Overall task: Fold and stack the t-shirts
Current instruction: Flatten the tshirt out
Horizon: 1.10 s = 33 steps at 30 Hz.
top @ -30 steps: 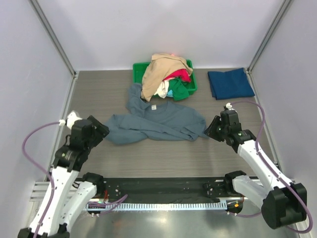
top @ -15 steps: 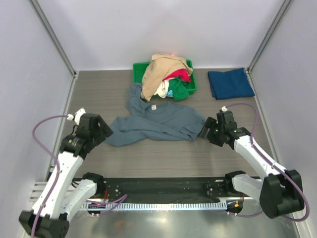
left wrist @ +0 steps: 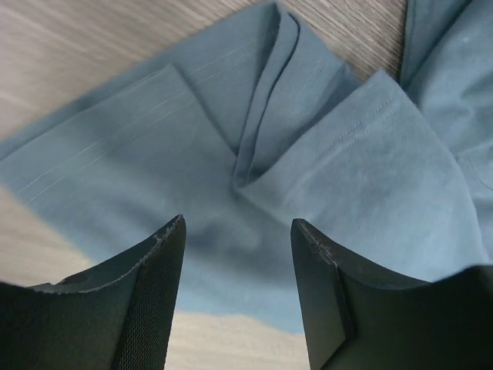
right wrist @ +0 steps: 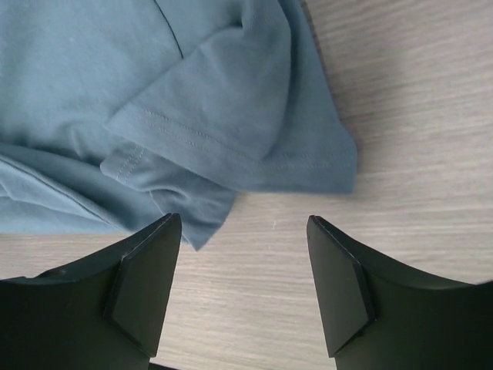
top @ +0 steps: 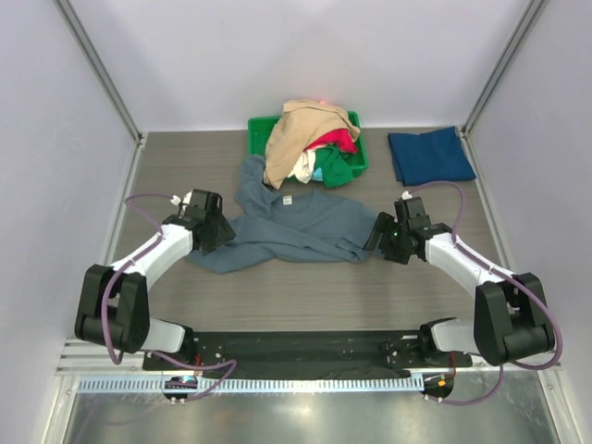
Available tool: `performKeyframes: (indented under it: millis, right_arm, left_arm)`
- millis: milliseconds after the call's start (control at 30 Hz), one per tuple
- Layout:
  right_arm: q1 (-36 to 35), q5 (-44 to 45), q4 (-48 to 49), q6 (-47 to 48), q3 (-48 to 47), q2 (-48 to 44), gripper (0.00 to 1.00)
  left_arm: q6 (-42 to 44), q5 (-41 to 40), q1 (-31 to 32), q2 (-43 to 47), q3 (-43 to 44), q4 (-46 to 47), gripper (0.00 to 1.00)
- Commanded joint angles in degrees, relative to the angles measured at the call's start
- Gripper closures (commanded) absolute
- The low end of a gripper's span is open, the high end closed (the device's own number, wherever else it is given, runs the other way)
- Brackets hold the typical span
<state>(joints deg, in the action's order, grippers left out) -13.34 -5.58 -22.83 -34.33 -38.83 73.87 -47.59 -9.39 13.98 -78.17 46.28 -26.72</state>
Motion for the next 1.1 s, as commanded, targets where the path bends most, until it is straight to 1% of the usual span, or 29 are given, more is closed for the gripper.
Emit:
performKeyframes:
  millis: [0, 133, 233, 267, 333, 367, 433, 500, 600, 633, 667, 700, 733, 767, 800, 967, 1000, 1067]
  right_arm:
    - [-0.28, -1.09, 3.22, 1.63, -2.57, 1.72, 0.28]
    - [-0.28, -1.8, 4.28, 2.16, -3.27, 3.74, 0.29]
    - [-0.28, -2.67, 5.25, 2.25, -3.89, 5.41, 0.31]
    - [-0.28, -2.94, 5.43, 2.25, -4.06, 5.85, 0.31]
    - [-0.63, -2.94, 6.04, 2.25, -4.15, 6.81, 0.31]
    - [-0.72, -2.59, 6.13, 2.25, -4.24, 7.17, 0.32]
    - [-0.81, -1.98, 6.31, 2.16, -4.33, 8.39, 0.33]
    - [-0.81, 0.13, 6.13, 2.16, -4.59, 9.45, 0.35]
    - [-0.72, 3.38, 6.31, 1.81, -5.03, 11.47, 0.51]
    - [-0.63, 4.0, 6.31, 1.81, -5.29, 12.35, 0.67]
    - [-0.54, 5.13, 6.39, 1.81, -5.38, 12.62, 0.74]
    - [-0.37, 5.32, 6.39, 1.72, -5.55, 12.79, 0.87]
    - [-0.11, 5.32, 6.48, 1.81, -5.73, 12.88, 0.93]
    - [0.07, 5.32, 6.66, 1.81, -5.82, 12.8, 0.97]
    - [0.16, 5.32, 6.57, 1.81, -5.91, 12.71, 0.99]
    - [0.6, 5.32, 3.94, 2.24, -7.75, 8.76, 0.99]
    - [0.69, 7.32, 2.54, 2.42, -8.1, 6.84, 0.99]
    - [0.86, 7.69, 1.21, 2.86, -8.81, 4.63, 0.99]
  left_arm:
    - [-0.48, 2.36, 0.17, -2.85, 0.48, 8.43, 0.42]
    - [-0.48, 2.36, 0.17, -5.32, 0.39, 10.98, 0.47]
    - [-0.48, 2.36, 0.17, -7.51, 1.26, 12.39, 0.56]
    - [-0.4, 2.44, 0.17, -8.13, 1.61, 12.83, 0.63]
    - [-0.13, 2.79, 0.17, -9.8, 2.93, 13.36, 0.74]
    - [0.04, 2.88, 0.09, -10.24, 3.37, 13.53, 0.87]
    - [0.4, 2.97, 0.17, -10.77, 4.86, 13.45, 1.0]
    - [0.66, 2.8, 0.17, -9.81, 5.57, 12.57, 1.0]
    - [1.27, 0.69, 0.08, -5.78, 8.03, 8.63, 1.0]
    - [1.62, -0.44, 0.08, -4.2, 8.82, 7.31, 1.0]
    - [1.89, -1.07, 0.17, -1.31, 10.48, 4.51, 1.0]
    - [2.59, -1.68, 0.17, 0.55, 11.19, 3.09, 1.0]
    - [2.94, -2.99, 0.17, 2.22, 11.81, 0.47, 1.0]
    - [3.29, -3.61, 0.17, 5.71, 13.21, -0.86, 1.0]
    - [3.56, -4.32, 0.17, 7.49, 13.65, -2.01, 1.0]
    - [5.4, -8.71, -0.26, 16.99, 16.82, -10.44, 1.0]
    - [5.67, -9.41, -0.35, 19.87, 18.39, -11.76, 1.0]
    - [6.19, -11.25, -0.44, 22.35, 20.24, -15.37, 1.0]
